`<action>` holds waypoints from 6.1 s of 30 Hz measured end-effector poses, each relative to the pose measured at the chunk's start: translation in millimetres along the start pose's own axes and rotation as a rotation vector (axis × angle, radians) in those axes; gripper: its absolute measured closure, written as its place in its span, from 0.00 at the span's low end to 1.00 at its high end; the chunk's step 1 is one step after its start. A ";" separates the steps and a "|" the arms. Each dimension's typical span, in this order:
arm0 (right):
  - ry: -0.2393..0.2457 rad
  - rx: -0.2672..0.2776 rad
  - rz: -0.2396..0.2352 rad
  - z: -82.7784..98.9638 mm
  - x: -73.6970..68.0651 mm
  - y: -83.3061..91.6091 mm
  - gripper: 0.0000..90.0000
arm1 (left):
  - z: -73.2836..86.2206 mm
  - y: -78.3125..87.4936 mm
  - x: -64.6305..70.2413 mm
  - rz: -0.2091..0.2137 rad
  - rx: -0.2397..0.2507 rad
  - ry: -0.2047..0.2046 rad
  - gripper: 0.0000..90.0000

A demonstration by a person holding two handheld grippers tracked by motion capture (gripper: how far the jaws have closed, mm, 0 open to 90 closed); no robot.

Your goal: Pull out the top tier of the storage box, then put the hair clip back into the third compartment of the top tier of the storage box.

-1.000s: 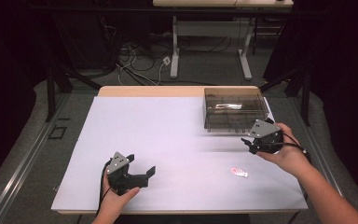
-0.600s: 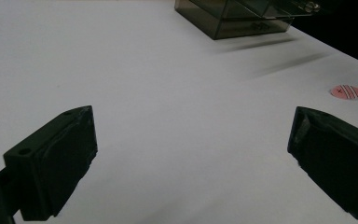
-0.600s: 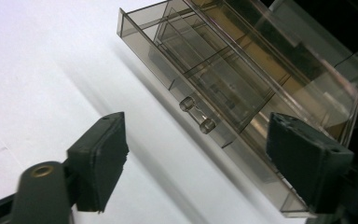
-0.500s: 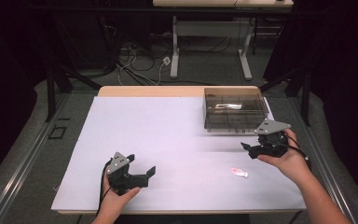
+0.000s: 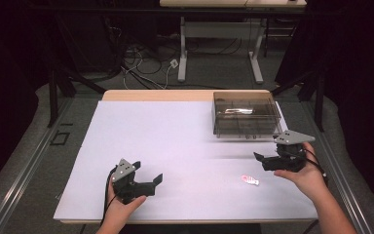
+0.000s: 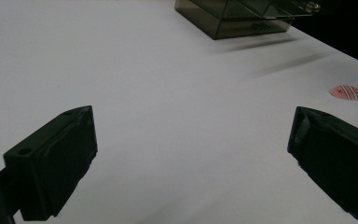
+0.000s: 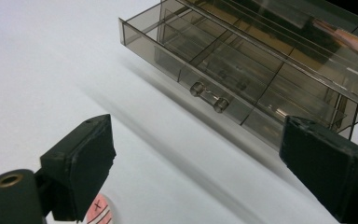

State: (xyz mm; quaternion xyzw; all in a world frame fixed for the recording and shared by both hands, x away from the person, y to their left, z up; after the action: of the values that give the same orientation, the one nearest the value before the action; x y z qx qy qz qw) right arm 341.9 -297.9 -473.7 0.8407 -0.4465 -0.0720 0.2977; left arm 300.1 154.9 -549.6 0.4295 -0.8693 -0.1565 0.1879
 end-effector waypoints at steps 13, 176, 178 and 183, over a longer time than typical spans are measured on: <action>-0.046 0.058 0.010 15.4 -8.5 9.8 0.16 | 0.1 -0.1 0.2 -0.003 0.003 0.002 0.01; -0.117 -0.022 -0.177 77.9 -38.2 -23.1 0.95 | 0.0 -2.3 -0.9 0.006 -0.001 0.004 0.02; -0.117 -0.005 -0.175 77.3 -36.5 -22.3 0.95 | 0.1 -2.5 -1.4 0.001 -0.004 0.005 0.02; -0.127 0.004 -0.166 75.8 -33.5 -19.7 0.95 | 0.4 -2.7 -1.9 -0.005 -0.008 0.009 0.02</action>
State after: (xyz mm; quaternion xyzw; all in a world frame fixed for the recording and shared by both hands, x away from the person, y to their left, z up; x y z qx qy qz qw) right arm 306.8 -296.0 -551.2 0.8692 -0.3936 -0.1486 0.2599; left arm 302.8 155.0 -551.5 0.4316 -0.8668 -0.1587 0.1931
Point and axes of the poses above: each handheld gripper's, and its own axes: y roughly backward along the jaws, z roughly out of its underside, x roughly to its right, the point moved 2 cm from there along -y, roughly forward along the jaws, and after that the axes turned 2 degrees about -z, right-handed, at the moved point
